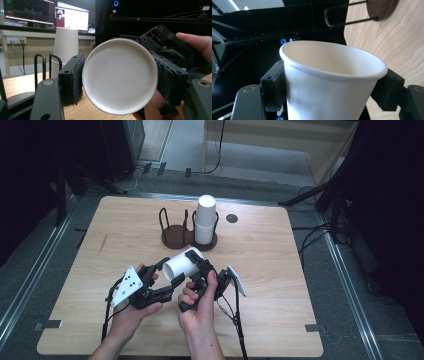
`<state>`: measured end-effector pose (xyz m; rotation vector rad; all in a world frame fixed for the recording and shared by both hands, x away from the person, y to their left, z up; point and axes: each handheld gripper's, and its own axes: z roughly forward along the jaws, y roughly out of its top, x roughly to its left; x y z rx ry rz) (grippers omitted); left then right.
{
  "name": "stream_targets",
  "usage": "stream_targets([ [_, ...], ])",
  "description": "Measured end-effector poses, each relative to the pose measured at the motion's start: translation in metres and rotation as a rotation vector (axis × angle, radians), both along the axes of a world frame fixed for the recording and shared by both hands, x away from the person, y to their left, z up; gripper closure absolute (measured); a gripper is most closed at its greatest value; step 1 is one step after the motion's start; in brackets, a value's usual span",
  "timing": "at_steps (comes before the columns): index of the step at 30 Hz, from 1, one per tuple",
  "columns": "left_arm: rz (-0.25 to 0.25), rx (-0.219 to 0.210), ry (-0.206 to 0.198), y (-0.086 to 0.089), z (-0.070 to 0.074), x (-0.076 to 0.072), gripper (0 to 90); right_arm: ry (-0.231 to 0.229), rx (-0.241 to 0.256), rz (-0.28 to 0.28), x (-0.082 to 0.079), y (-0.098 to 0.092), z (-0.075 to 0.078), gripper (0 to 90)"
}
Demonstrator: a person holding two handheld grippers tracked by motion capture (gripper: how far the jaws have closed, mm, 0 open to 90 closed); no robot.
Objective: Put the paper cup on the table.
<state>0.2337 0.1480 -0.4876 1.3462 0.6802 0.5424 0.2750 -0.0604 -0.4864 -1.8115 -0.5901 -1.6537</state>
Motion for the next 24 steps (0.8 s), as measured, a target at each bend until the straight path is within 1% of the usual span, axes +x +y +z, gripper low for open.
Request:
stream_targets([
  [3,0.004,0.003,0.011,0.000,0.000,-0.001,30.7,-0.011,-0.011,-0.018,0.000,-0.003,0.001,25.7],
  [4,0.003,0.001,0.015,0.000,0.001,-0.001,29.6,-0.019,-0.026,-0.025,0.000,-0.005,0.001,25.8],
  [6,0.002,-0.006,0.028,0.001,0.001,-0.001,27.9,-0.027,-0.028,-0.039,0.000,-0.007,0.002,25.9],
  [10,-0.002,-0.014,0.035,0.003,0.002,-0.002,26.6,-0.044,-0.051,-0.061,0.000,-0.011,0.004,26.1],
  [11,-0.002,-0.021,0.036,0.004,0.003,-0.002,26.0,-0.049,-0.056,-0.068,0.001,-0.012,0.005,26.1],
  [13,-0.015,-0.027,0.038,0.006,0.004,-0.003,23.1,-0.064,-0.079,-0.083,0.002,-0.015,0.005,26.1],
  [14,-0.032,-0.040,0.039,0.007,0.005,-0.003,21.2,-0.068,-0.089,-0.090,0.003,-0.016,0.006,26.1],
  [17,-0.048,-0.055,0.045,0.011,0.006,-0.004,17.4,-0.082,-0.112,-0.114,0.004,-0.021,0.006,26.1],
  [18,-0.052,-0.053,0.048,0.012,0.006,-0.003,15.6,-0.088,-0.123,-0.121,0.005,-0.023,0.007,26.2],
  [20,-0.044,-0.048,0.050,0.015,0.006,-0.003,13.7,-0.099,-0.140,-0.132,0.005,-0.026,0.008,26.2],
  [22,-0.026,-0.035,0.056,0.018,0.006,-0.003,13.5,-0.118,-0.168,-0.146,0.006,-0.029,0.009,26.3],
  [23,-0.016,-0.031,0.060,0.019,0.007,-0.002,13.3,-0.129,-0.195,-0.158,0.006,-0.031,0.010,26.4],
  [24,-0.008,-0.031,0.064,0.021,0.007,-0.002,13.3,-0.129,-0.195,-0.158,0.006,-0.031,0.010,26.4],
])
